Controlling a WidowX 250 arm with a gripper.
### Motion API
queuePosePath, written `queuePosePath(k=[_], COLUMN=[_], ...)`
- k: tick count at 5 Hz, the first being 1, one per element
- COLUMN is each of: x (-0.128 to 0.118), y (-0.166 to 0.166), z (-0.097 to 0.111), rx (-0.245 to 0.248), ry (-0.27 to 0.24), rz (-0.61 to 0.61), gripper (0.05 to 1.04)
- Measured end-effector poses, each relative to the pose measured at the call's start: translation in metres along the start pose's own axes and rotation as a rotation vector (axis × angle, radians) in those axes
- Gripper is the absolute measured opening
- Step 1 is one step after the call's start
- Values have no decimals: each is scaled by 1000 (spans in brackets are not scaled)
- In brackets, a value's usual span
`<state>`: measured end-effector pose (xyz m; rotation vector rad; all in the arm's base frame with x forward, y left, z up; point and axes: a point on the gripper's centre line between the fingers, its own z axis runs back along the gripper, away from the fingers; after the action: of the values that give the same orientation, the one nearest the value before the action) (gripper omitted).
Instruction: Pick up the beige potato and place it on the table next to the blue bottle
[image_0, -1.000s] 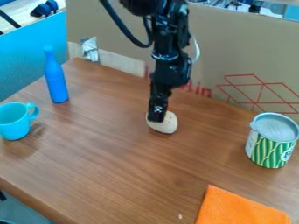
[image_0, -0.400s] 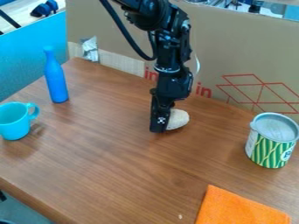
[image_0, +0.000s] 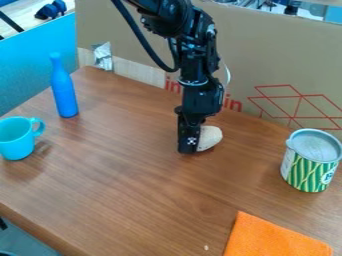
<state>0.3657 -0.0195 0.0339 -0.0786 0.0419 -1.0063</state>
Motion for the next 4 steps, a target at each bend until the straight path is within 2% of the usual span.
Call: queuePosePath(k=[1,2,3,4], x=[-4,-24,-63,-93], y=[-4,-10,-3,12], z=[12,52,77,77], rx=[4,89,175,222], ry=[-35,-102,-51,68], rz=[59,200,394,562], gripper=[500,500,500,500])
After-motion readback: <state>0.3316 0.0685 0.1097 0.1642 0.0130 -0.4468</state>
